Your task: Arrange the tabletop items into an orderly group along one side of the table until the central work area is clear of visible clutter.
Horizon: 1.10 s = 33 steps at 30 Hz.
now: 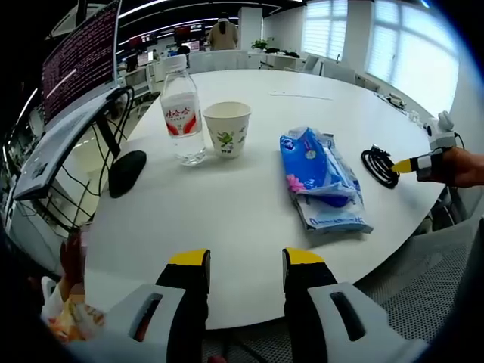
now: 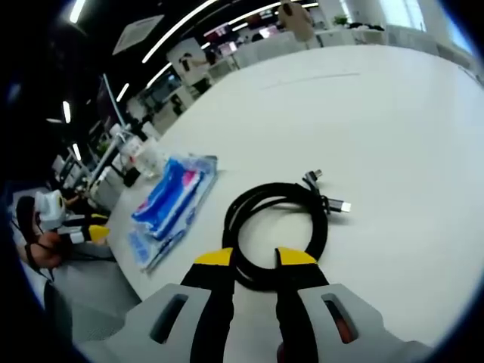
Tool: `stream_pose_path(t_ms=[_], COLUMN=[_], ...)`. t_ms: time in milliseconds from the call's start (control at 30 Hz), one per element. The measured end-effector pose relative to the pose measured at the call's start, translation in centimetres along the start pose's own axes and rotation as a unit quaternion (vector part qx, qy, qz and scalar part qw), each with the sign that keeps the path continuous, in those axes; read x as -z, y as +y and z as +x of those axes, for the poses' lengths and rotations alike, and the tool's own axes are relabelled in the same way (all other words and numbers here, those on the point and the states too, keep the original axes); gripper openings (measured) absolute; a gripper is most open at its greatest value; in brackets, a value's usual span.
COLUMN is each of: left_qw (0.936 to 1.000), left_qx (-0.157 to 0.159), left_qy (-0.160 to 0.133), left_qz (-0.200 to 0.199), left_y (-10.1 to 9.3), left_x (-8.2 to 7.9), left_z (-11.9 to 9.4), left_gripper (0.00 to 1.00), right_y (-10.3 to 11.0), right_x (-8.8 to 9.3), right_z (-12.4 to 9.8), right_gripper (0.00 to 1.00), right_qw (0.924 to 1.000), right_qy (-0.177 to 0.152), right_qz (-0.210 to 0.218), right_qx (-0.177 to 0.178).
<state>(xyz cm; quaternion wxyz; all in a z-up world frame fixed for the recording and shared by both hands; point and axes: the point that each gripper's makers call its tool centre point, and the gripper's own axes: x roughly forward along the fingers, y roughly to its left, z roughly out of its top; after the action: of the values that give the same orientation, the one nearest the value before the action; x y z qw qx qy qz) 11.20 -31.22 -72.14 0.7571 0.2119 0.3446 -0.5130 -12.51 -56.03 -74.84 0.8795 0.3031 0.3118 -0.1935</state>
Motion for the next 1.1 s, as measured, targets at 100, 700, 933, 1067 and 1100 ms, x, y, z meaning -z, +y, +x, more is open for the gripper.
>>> stream_pose_path(t_ms=[100,700,933,1067,1100], left_qw=[1.0000,0.9986,0.9966,0.9942,0.9936], left_qx=[0.004,0.047,0.082,0.106,0.111], left_qy=[-0.001,-0.025,-0.007,0.002,0.004], left_qz=[0.002,-0.004,0.008,0.017,0.021], left_y=[-0.2,-2.7,-5.3,-7.3,-7.8], left_x=[-0.1,-4.9,-5.2,-5.4,-5.6], left_z=[0.1,1.9,3.0,3.5,3.5], left_gripper=[0.37,0.36,0.39,0.39,0.39], right_y=[-0.1,-0.5,-0.6,-0.4,-0.3], right_x=[0.0,-0.8,-1.1,-1.5,-1.7], right_z=[0.0,-0.6,-0.9,-0.9,-0.7], right_gripper=[0.18,0.17,0.16,0.16,0.16], right_qw=[1.0000,0.9992,0.9991,0.9992,0.9992], right_qy=[0.000,-0.003,-0.013,-0.020,-0.021], right_qz=[-0.004,-0.035,-0.034,-0.029,-0.030], right_qx=[0.001,0.019,0.023,0.020,0.019])
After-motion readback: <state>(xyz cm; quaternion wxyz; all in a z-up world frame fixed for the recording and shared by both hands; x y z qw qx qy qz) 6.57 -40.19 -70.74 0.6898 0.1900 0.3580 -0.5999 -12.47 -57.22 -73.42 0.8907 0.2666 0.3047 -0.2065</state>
